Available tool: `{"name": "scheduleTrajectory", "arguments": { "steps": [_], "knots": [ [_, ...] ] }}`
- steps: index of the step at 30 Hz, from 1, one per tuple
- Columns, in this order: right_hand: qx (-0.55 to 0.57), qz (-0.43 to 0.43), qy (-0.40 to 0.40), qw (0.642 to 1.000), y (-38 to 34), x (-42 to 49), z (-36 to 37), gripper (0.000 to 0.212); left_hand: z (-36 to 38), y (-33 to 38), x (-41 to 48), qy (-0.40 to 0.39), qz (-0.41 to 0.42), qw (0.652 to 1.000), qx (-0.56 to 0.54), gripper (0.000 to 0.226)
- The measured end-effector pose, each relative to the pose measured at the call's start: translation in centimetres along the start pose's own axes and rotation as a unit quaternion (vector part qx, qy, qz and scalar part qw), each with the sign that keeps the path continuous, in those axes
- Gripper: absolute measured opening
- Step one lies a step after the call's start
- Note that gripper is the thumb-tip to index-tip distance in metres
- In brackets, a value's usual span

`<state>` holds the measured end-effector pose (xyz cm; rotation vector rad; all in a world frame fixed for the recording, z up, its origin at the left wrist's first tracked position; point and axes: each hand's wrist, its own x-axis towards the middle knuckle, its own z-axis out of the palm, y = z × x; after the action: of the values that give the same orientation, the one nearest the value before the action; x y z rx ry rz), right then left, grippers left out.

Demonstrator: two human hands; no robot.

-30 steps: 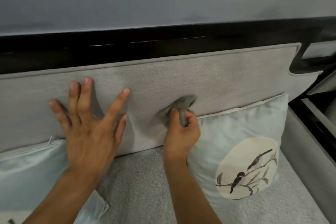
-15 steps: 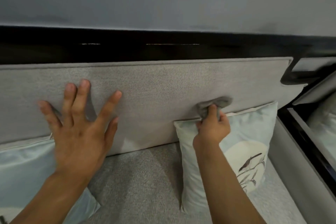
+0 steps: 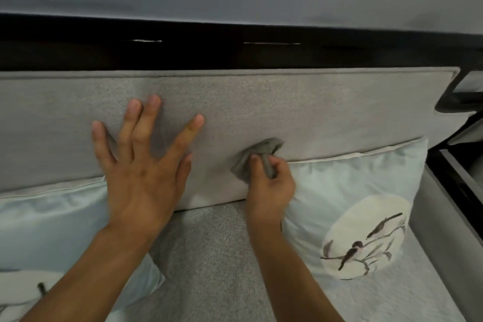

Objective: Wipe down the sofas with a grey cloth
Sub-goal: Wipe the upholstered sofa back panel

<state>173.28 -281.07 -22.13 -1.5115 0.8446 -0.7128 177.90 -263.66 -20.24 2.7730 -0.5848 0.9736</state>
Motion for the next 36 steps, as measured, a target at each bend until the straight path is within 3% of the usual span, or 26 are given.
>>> {"name": "scheduleTrajectory", "arguments": {
  "steps": [3, 10, 16, 19, 22, 28, 33, 36],
  "knots": [
    [0.06, -0.01, 0.071, 0.996, -1.6, -0.4, 1.2, 0.011, -0.6, -1.7, -0.8, 0.002, -0.003, 1.0, -0.011, 0.068],
    [0.008, 0.015, -0.006, 1.0, -0.4, -4.8, 3.9, 0.014, -1.2, -6.1, -2.5, 0.006, -0.036, 0.999, -0.019, 0.065],
    [-0.003, -0.129, -0.021, 0.991, -1.9, -4.2, 3.7, 0.022, -0.1, -7.4, -2.9, -0.002, -0.021, 1.0, -0.009, 0.063],
    [-0.052, -0.053, -0.056, 0.996, 0.9, -4.9, 4.3, 0.03, 0.4, -7.5, -3.0, -0.002, -0.021, 1.0, 0.011, 0.066],
    [-0.084, 0.023, -0.05, 0.995, 3.2, -5.7, 4.7, 0.018, 0.7, -7.7, -3.1, 0.0, -0.014, 1.0, 0.023, 0.067],
    [0.018, -0.123, -0.04, 0.992, -0.4, -7.5, 6.8, 0.029, 0.6, -8.0, -3.4, -0.01, -0.008, 0.999, 0.048, 0.069],
    [-0.064, 0.023, -0.046, 0.997, 4.2, -8.5, 7.9, 0.021, 0.7, -8.2, -5.3, -0.045, -0.014, 0.998, 0.043, 0.071],
    [-0.06, 0.041, -0.026, 0.997, 4.3, -9.0, 7.9, 0.017, 1.1, -8.3, -8.3, -0.07, -0.042, 0.997, 0.005, 0.069]
  ]
}}
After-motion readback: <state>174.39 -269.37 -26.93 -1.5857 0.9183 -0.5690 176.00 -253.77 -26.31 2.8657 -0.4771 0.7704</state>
